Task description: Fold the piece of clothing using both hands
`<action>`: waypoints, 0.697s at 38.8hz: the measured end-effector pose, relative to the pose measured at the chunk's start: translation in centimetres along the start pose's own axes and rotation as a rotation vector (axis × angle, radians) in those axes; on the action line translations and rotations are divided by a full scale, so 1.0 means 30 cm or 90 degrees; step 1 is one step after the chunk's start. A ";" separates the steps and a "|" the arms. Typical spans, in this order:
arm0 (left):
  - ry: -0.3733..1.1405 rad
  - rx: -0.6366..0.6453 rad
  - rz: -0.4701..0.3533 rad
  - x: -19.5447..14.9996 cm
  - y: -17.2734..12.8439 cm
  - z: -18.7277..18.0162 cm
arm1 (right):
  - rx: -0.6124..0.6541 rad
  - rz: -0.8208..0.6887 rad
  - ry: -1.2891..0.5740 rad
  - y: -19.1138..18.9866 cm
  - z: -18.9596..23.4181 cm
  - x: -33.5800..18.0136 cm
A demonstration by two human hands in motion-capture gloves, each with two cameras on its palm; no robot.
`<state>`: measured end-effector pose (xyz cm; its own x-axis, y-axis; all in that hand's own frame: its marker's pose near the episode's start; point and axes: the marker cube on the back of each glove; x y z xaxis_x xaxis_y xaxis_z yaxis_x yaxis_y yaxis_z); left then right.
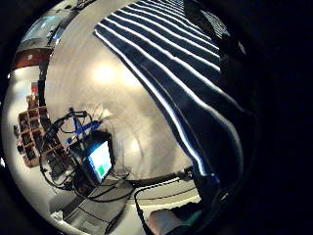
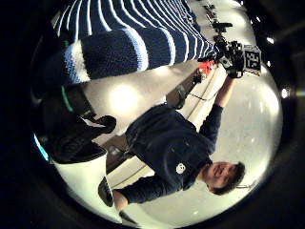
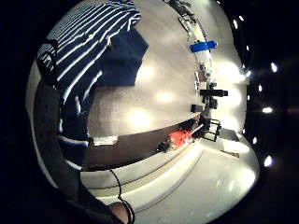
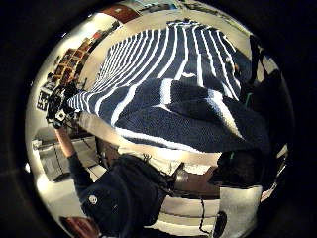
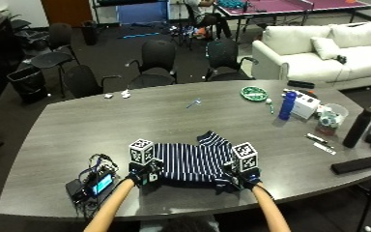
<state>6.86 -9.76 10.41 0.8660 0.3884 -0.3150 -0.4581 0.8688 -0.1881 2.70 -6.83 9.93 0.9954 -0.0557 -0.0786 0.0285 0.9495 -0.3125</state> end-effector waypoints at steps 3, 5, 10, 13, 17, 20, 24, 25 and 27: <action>0.040 0.002 0.005 0.005 0.016 -0.064 | 0.012 0.001 0.009 0.035 -0.104 0.026; 0.052 0.020 -0.005 -0.001 0.012 -0.121 | 0.020 0.011 0.006 0.034 -0.172 0.044; 0.067 0.049 -0.088 -0.051 -0.064 -0.235 | 0.003 0.055 -0.035 -0.090 -0.268 0.090; 0.047 0.018 -0.203 -0.089 -0.117 -0.244 | -0.034 0.089 -0.046 -0.231 -0.245 0.100; 0.050 -0.032 -0.307 -0.174 -0.254 -0.143 | -0.094 0.137 -0.053 -0.350 -0.208 0.047; 0.081 -0.073 -0.329 -0.208 -0.331 -0.050 | -0.091 0.190 -0.037 -0.432 -0.148 0.022; 0.097 -0.088 -0.344 -0.241 -0.388 0.041 | -0.068 0.219 -0.025 -0.509 -0.080 -0.001; 0.098 -0.086 -0.349 -0.248 -0.396 0.057 | -0.060 0.220 -0.023 -0.521 -0.071 -0.006; 0.097 -0.075 -0.366 -0.257 -0.400 0.072 | -0.023 0.213 -0.023 -0.543 -0.067 -0.012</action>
<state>6.11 -22.53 17.12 0.9467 -0.1887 -0.2612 0.0473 0.8832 -0.4666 1.70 -22.90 13.15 0.9518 0.2682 -0.1487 -0.3023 0.9020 -0.3083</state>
